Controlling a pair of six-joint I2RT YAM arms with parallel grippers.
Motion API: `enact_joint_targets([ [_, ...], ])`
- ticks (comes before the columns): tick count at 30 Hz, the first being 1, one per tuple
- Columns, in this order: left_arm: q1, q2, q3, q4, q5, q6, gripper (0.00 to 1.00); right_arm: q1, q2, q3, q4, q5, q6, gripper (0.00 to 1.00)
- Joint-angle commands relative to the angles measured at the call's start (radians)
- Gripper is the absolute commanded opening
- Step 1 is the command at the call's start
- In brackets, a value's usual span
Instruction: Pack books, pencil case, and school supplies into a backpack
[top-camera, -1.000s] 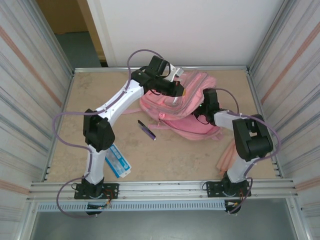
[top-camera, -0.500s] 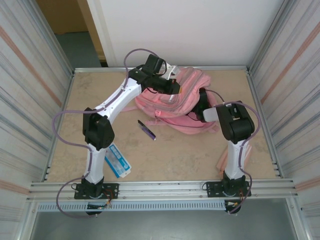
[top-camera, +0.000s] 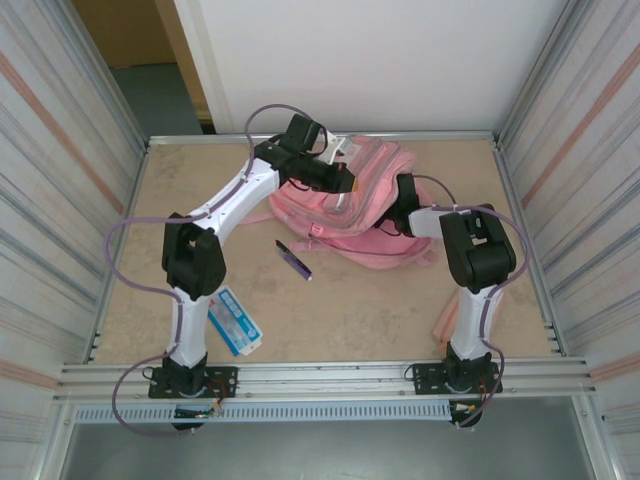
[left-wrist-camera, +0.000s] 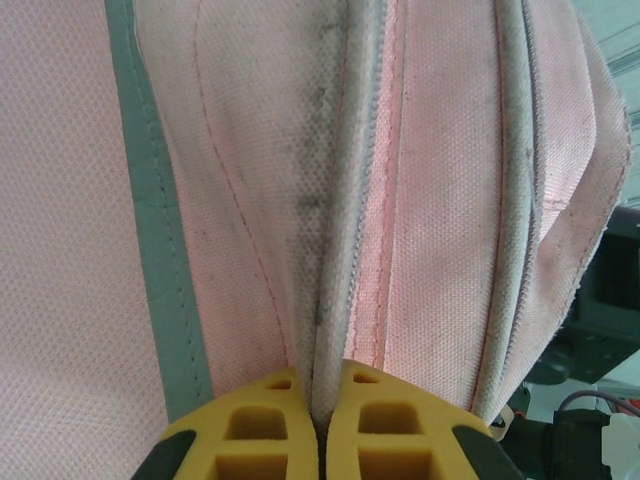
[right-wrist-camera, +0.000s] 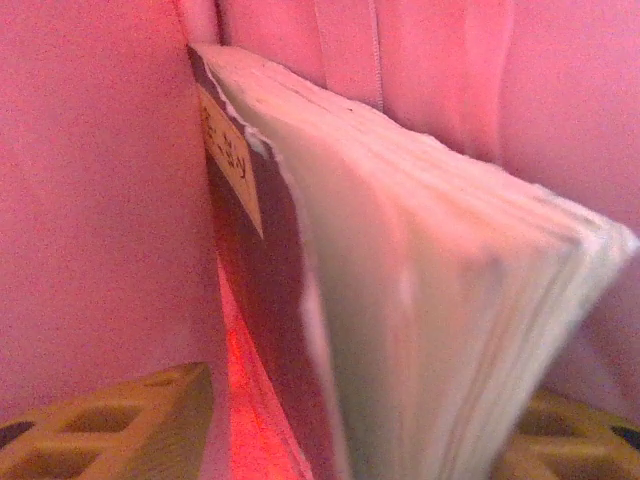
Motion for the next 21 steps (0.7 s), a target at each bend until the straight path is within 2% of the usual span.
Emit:
enact_joint_targets([
  [1, 0.036, -0.060, -0.019, 0.010, -0.038, 0.037, 0.00, -0.032, -0.083, 0.014, -0.222, 0.023, -0.124, 0.63],
  [4, 0.038, -0.069, -0.021, 0.009, -0.032, 0.050, 0.00, -0.049, -0.149, 0.012, -0.341, 0.047, -0.191, 0.64],
  [11, 0.045, -0.062, -0.026, 0.011, 0.004, 0.048, 0.00, -0.133, -0.292, -0.088, -0.434, 0.060, -0.238, 0.64],
  [15, 0.044, -0.051, -0.037, 0.009, -0.019, 0.072, 0.00, -0.172, -0.420, -0.171, -0.486, 0.072, -0.280, 0.64],
  [17, 0.044, -0.040, -0.033, -0.007, -0.012, 0.095, 0.03, -0.184, -0.510, -0.213, -0.536, 0.109, -0.308, 0.64],
  [21, 0.044, -0.021, -0.014, -0.090, -0.069, 0.145, 0.11, -0.211, -0.634, -0.201, -0.699, 0.169, -0.389, 0.66],
])
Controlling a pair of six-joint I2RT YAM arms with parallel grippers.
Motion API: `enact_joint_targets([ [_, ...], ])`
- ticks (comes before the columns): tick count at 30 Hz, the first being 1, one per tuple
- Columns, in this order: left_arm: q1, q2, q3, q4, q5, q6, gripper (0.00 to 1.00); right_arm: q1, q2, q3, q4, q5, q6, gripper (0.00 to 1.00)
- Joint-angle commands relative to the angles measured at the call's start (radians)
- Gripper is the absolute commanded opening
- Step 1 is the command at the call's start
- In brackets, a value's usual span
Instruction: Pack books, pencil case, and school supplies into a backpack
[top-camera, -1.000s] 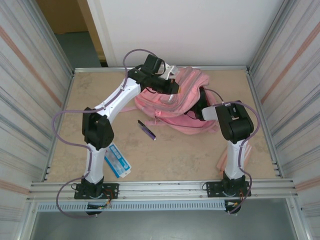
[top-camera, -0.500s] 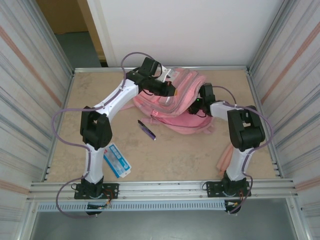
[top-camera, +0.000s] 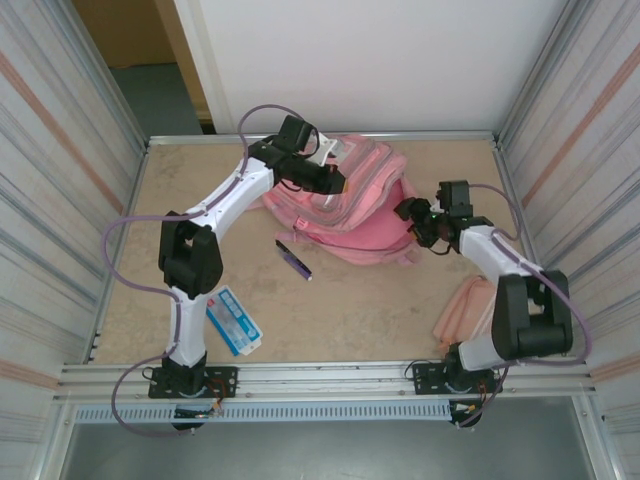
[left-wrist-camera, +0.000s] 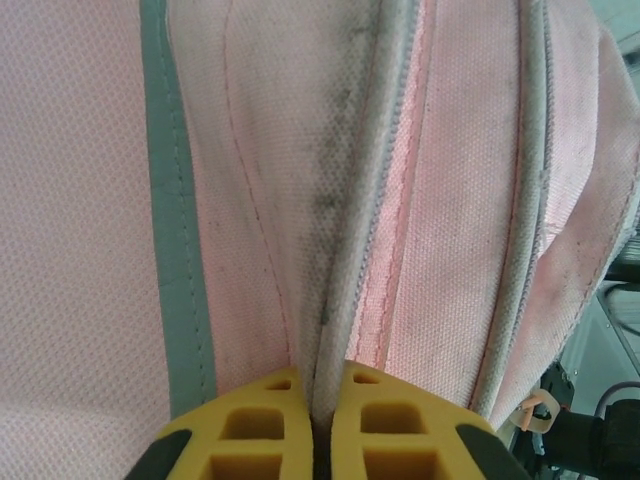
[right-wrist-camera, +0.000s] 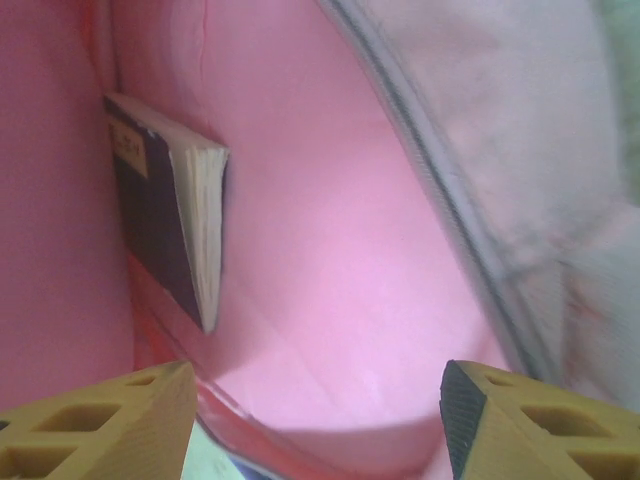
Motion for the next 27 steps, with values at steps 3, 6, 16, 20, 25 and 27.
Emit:
enact_joint_targets([
  [3, 0.009, -0.039, -0.021, -0.062, -0.065, 0.062, 0.26, -0.023, -0.149, 0.032, -0.207, 0.107, -0.096, 0.66],
  [6, 0.007, -0.085, -0.088, -0.052, -0.099, 0.077, 0.37, -0.008, -0.218, 0.057, -0.231, 0.130, -0.103, 0.66],
  [16, 0.150, -0.254, -0.424, 0.116, -0.270, -0.153, 0.45, 0.238, -0.247, 0.169, -0.332, 0.258, -0.255, 0.66],
  [20, 0.229, -0.279, -0.547, 0.177, -0.264, -0.222, 0.49, 0.350, -0.200, 0.156, -0.318, 0.312, -0.252, 0.66],
  [25, 0.264, -0.232, -0.589, 0.255, -0.206, -0.241, 0.51, 0.424, -0.156, 0.145, -0.298, 0.354, -0.251, 0.66],
  [27, 0.267, -0.198, -0.575, 0.280, -0.184, -0.244, 0.51, 0.438, -0.136, 0.148, -0.297, 0.349, -0.248, 0.66],
])
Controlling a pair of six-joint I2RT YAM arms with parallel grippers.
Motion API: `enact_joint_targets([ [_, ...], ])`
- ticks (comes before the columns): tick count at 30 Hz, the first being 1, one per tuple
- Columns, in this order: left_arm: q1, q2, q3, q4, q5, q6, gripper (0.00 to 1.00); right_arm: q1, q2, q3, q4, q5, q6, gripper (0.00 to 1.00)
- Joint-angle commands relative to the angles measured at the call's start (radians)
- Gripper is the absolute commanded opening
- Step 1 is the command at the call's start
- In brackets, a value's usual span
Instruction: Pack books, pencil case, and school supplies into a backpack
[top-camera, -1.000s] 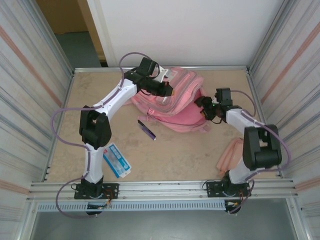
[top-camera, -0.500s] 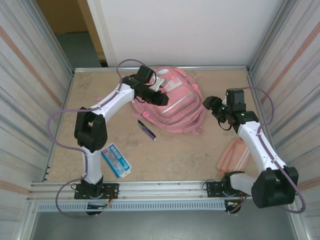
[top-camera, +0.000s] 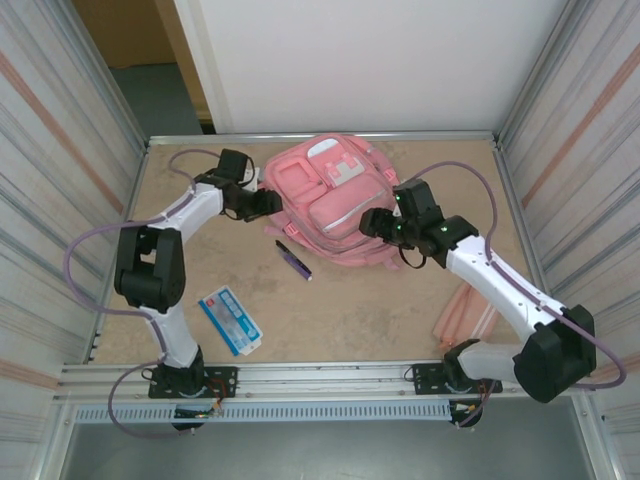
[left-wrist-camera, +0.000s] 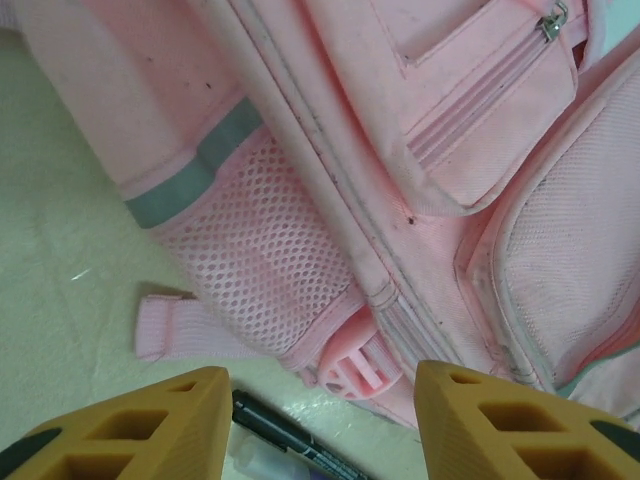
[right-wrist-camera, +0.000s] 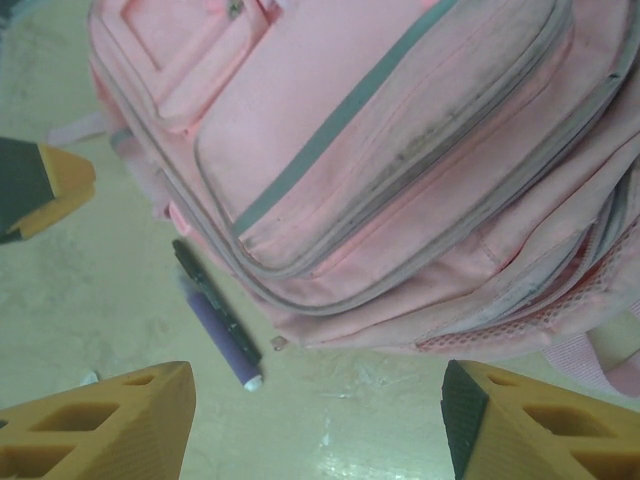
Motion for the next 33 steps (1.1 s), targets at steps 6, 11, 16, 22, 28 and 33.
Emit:
enact_joint_targets([
  [6, -0.004, 0.090, 0.008, 0.156, 0.068, -0.106, 0.51, 0.065, 0.036, 0.007, -0.037, 0.068, -0.021, 0.66],
  [11, 0.011, 0.028, -0.141, 0.289, 0.009, -0.172, 0.53, 0.072, 0.028, -0.007, -0.035, 0.067, -0.016, 0.66],
  [16, 0.023, 0.034, -0.151, 0.327, 0.030, -0.200, 0.54, 0.075, 0.048, -0.006, -0.017, 0.046, -0.011, 0.66],
  [22, 0.018, 0.052, -0.149, 0.334, 0.007, -0.245, 0.55, 0.092, 0.070, 0.013, -0.007, 0.045, -0.008, 0.66],
  [28, -0.008, 0.071, -0.195, 0.401, -0.004, -0.303, 0.39, 0.111, 0.092, 0.014, 0.004, 0.062, -0.002, 0.66],
  [33, -0.012, 0.025, -0.240, 0.451, -0.039, -0.309, 0.04, 0.143, 0.126, 0.011, 0.017, 0.045, 0.006, 0.66],
])
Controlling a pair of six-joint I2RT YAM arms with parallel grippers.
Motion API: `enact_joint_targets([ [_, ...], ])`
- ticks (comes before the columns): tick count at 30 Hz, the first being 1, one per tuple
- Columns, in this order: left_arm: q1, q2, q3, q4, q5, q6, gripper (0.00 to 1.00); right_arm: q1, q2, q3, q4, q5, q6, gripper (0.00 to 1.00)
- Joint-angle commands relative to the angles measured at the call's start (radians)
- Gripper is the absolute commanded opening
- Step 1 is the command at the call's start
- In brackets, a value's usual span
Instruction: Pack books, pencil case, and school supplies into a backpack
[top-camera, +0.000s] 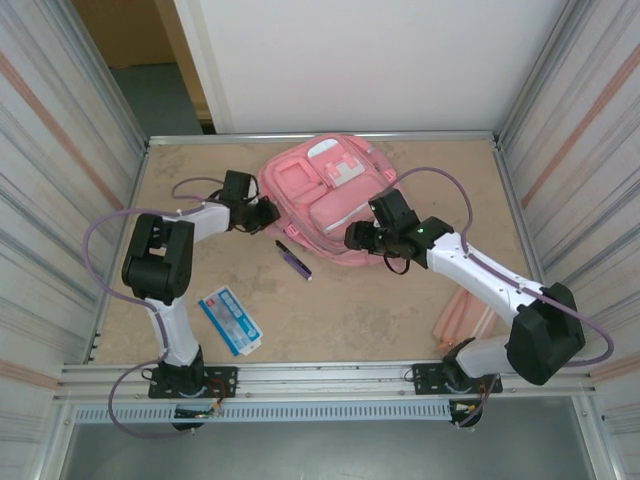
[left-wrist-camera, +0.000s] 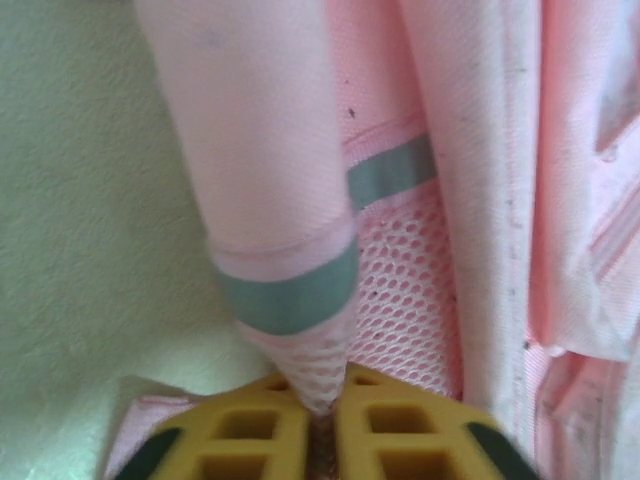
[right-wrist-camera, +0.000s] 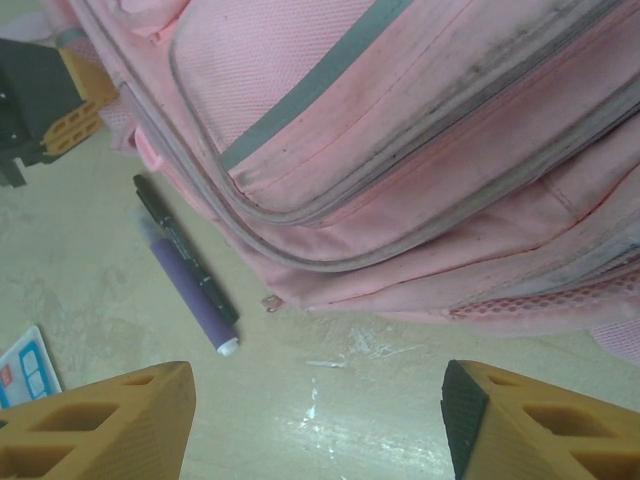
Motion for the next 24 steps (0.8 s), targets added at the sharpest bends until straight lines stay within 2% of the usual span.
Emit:
enact_joint_targets([
  [1, -0.013, -0.050, -0.019, 0.039, -0.008, -0.006, 0.00, 0.040, 0.032, 0.007, 0.027, -0.001, 0.018, 0.66],
  [6, -0.048, -0.092, 0.000, -0.010, -0.019, 0.067, 0.00, 0.135, 0.115, 0.016, 0.076, 0.004, 0.054, 0.66],
  [12, -0.080, -0.147, -0.021, -0.018, 0.030, 0.039, 0.00, 0.235, 0.225, 0.035, 0.121, 0.062, 0.081, 0.65],
  [17, -0.160, -0.212, -0.059, -0.012, -0.001, -0.038, 0.00, 0.372, 0.316, 0.097, 0.076, 0.340, 0.098, 0.63],
  [21, -0.189, -0.226, -0.085, 0.037, 0.039, -0.087, 0.00, 0.388, 0.363, 0.122, 0.123, 0.366, 0.129, 0.57],
  [24, -0.186, -0.227, -0.088, 0.043, 0.090, -0.140, 0.00, 0.390, 0.391, 0.143, 0.118, 0.447, 0.146, 0.50],
])
